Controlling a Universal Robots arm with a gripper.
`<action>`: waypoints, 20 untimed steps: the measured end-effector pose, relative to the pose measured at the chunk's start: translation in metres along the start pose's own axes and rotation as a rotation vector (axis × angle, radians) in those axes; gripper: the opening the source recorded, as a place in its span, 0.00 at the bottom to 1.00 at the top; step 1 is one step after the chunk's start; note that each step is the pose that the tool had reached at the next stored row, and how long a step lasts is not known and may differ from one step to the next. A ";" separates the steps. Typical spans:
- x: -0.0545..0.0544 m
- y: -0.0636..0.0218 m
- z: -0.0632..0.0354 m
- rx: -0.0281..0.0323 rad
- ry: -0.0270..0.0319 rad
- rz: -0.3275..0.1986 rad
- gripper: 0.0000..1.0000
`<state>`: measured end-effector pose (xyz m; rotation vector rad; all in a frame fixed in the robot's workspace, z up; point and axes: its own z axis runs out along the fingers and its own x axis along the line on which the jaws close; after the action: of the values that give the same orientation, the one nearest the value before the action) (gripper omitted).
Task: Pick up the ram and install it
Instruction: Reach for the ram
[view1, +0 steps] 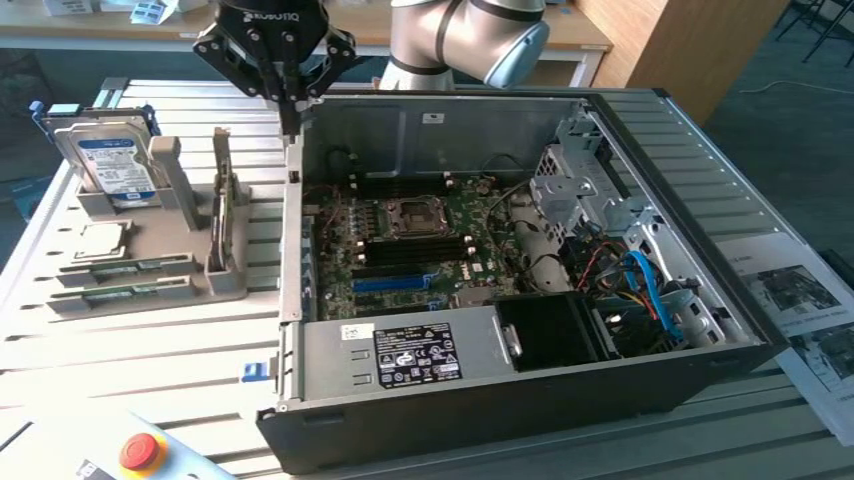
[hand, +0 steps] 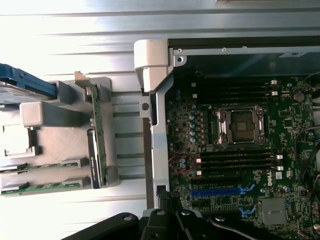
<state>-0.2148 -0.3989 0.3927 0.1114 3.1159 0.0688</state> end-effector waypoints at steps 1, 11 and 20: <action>0.002 -0.0001 0.0000 -0.0001 0.0000 0.000 0.11; 0.021 -0.0015 -0.0004 0.0000 0.0001 -0.001 0.11; 0.037 -0.0026 -0.0007 0.0000 0.0001 -0.002 0.11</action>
<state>-0.2514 -0.3989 0.3925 0.1081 3.1161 0.0688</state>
